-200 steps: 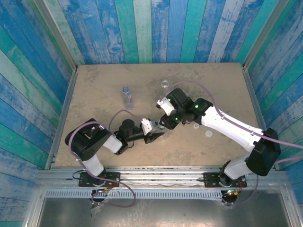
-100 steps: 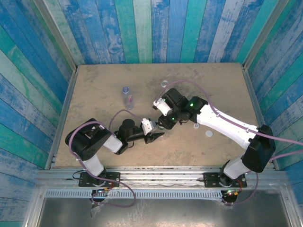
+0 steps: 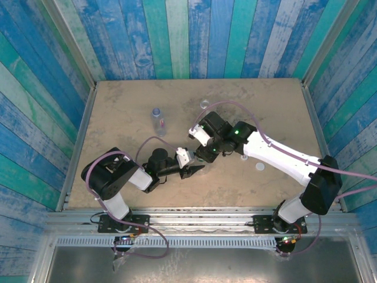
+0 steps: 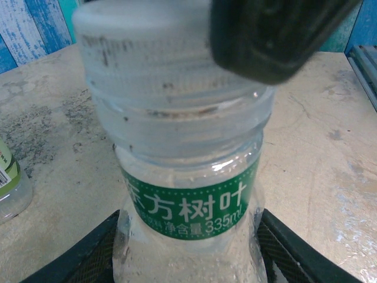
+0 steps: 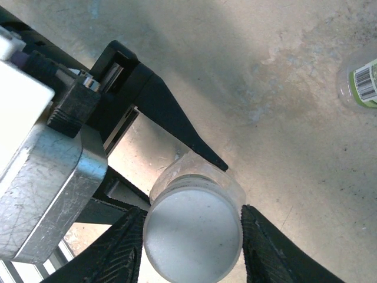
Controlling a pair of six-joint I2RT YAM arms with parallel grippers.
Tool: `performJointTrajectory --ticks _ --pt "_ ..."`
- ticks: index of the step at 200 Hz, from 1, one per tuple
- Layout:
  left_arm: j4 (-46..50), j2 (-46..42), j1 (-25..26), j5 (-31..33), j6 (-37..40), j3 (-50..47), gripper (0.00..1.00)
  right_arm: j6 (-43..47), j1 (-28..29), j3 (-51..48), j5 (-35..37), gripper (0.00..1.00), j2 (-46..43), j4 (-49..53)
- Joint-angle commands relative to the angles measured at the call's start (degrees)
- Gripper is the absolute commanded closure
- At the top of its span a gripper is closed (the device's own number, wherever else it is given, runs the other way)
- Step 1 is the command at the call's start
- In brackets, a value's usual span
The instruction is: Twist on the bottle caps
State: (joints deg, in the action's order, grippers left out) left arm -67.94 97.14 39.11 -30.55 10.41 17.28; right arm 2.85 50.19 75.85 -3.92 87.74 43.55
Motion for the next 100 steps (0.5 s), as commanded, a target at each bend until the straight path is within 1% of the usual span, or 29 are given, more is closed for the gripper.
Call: performJointTrajectory --ticks 1,7,18,23,48,69,100 --pt "1.68 2.06 0.26 -0.30 -0.04 0.66 0.44 -0.34 0.65 -0.35 0.32 0.51 -1.37 0.23" --pt "1.67 2.00 0.20 -0.24 -0.04 0.65 0.44 -0.39 0.69 -0.49 0.24 0.50 -1.88 -0.20" --pt "1.92 1.95 0.18 -0.30 0.05 0.76 0.44 -0.39 0.61 -1.15 -0.08 0.41 -2.89 -1.18" --pt "2.06 1.96 0.24 -0.37 0.13 0.81 0.44 -0.39 0.61 -1.42 -0.35 0.38 -3.33 -1.51" --pt "2.06 1.91 0.26 -0.28 0.22 0.66 0.44 -0.34 0.06 -2.98 -1.76 0.35 -5.61 -2.79" --pt "2.10 1.91 0.24 -0.45 0.22 0.75 0.44 -3.44 -1.28 -4.85 -1.22 0.37 -7.12 -5.16" --pt "2.38 1.82 0.23 -0.64 0.19 0.83 0.44 -6.73 -4.86 -6.32 -4.99 0.46 -6.34 -6.46"
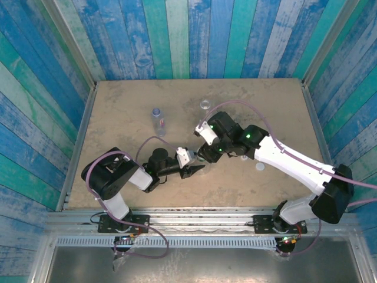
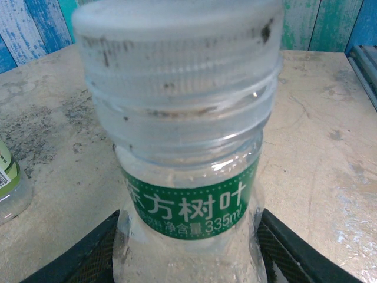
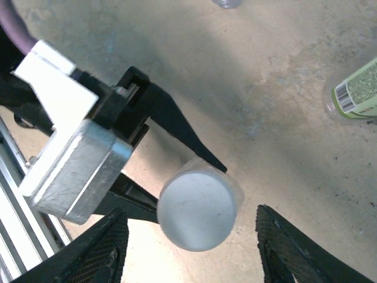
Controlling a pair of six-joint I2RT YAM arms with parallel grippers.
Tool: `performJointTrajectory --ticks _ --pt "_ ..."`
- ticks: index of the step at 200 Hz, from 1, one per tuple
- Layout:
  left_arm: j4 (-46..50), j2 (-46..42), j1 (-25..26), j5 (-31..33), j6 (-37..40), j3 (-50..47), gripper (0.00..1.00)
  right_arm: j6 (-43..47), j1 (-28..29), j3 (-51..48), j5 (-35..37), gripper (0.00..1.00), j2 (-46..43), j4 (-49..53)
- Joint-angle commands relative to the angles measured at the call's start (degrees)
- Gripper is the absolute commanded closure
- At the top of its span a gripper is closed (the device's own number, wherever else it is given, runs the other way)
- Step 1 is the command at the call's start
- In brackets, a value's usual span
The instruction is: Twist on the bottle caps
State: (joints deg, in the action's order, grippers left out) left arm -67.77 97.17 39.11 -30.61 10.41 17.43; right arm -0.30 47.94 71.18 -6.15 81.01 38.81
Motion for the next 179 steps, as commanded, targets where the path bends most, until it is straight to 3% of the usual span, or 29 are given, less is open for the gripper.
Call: performJointTrajectory --ticks 1,59,179 --pt "2.20 1.76 0.20 -0.58 0.20 0.72 0.44 -3.62 -2.69 -1.69 -2.79 0.46 0.43 -1.72" --pt "2.86 1.61 0.22 -0.59 0.35 0.77 0.44 -3.72 -4.37 -2.68 -3.94 0.65 2.48 -2.32" --pt "1.51 2.04 0.25 0.50 -1.50 0.81 0.45 -6.48 -6.17 -10.90 -13.92 0.77 -2.35 -5.14"
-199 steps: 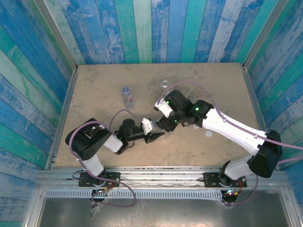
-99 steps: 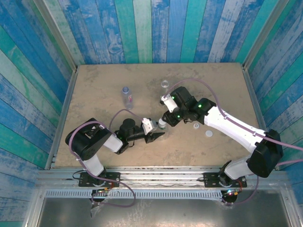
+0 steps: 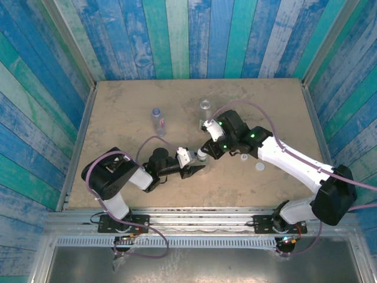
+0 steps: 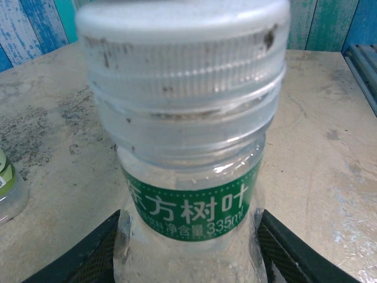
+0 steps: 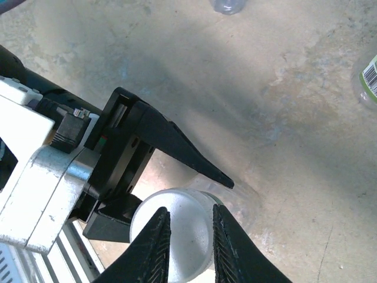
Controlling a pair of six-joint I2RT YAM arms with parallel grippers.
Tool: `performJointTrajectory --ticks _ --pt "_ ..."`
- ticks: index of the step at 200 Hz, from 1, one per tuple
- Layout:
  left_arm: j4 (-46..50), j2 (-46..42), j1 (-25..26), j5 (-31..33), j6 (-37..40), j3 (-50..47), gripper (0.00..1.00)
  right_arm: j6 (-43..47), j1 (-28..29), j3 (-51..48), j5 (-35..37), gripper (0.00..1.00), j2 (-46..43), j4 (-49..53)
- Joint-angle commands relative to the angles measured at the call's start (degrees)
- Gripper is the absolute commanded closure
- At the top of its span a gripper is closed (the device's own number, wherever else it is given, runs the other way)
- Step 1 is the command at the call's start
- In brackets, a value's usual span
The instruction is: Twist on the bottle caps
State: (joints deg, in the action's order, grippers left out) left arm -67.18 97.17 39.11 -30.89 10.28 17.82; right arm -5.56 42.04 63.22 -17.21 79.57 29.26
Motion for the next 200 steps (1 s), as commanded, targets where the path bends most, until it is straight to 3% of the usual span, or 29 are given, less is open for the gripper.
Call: performJointTrajectory --ticks 1,78,100,138,200 --pt "0.87 2.05 0.21 0.77 -1.39 0.39 0.45 -1.30 -0.33 -2.98 -2.93 0.77 -0.95 4.41" --pt "1.95 1.95 0.26 0.75 -1.50 0.94 0.46 -2.32 -1.15 -5.31 -6.87 0.82 -5.49 3.89" --pt "2.13 2.06 0.24 0.40 -1.34 1.03 0.46 -2.59 -1.68 -4.87 -4.28 0.68 -6.59 2.57" --pt "2.23 2.35 0.27 -0.22 -1.36 1.15 0.46 -3.15 -2.92 -2.97 -4.08 0.62 -4.44 -1.32" --pt "1.78 2.23 0.20 -0.21 -1.31 1.00 0.46 -0.23 -3.81 -0.86 -7.40 0.73 0.25 -0.39"
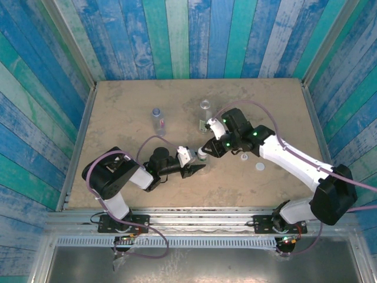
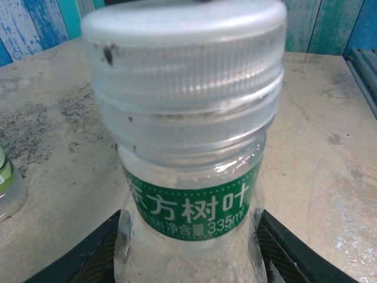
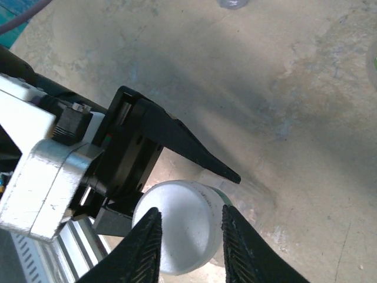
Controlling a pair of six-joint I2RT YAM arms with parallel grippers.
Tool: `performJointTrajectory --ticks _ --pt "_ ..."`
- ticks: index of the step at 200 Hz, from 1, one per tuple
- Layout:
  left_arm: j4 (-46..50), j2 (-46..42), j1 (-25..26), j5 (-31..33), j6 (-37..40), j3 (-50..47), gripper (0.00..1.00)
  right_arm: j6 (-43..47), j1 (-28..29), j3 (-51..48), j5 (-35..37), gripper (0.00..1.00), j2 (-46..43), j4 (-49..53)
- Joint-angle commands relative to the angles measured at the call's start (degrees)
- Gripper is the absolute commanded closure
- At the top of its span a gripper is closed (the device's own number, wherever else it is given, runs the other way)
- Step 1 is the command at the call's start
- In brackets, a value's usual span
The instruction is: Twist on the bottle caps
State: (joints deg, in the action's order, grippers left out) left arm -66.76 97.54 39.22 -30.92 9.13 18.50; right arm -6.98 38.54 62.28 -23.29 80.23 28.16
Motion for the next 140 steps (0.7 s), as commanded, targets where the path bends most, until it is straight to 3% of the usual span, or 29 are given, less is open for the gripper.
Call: performJointTrajectory --ticks 1,89,101,116,140 --pt "1.37 1.82 0.12 -0.19 -0.15 0.32 0.46 1.23 -0.31 -0.03 -1.36 0.74 -0.50 0.77" --pt "2.38 2.15 0.12 -0.53 0.20 1.15 0.46 0.69 -0.31 -9.58 -9.54 0.75 -8.28 -1.19" --pt "2.79 1.90 0.15 -0.75 0.40 1.20 0.46 1.75 -0.31 -9.01 -8.56 0.70 -9.04 -1.12" --pt "3.89 1.29 0.25 -1.71 1.13 1.31 0.46 3.70 -0.31 -8.33 -4.55 0.53 -10.72 -1.09" --pt "8.05 -0.88 0.59 -1.78 2.05 2.11 0.46 9.97 -0.27 -8.14 -0.39 0.36 -13.91 -0.98"
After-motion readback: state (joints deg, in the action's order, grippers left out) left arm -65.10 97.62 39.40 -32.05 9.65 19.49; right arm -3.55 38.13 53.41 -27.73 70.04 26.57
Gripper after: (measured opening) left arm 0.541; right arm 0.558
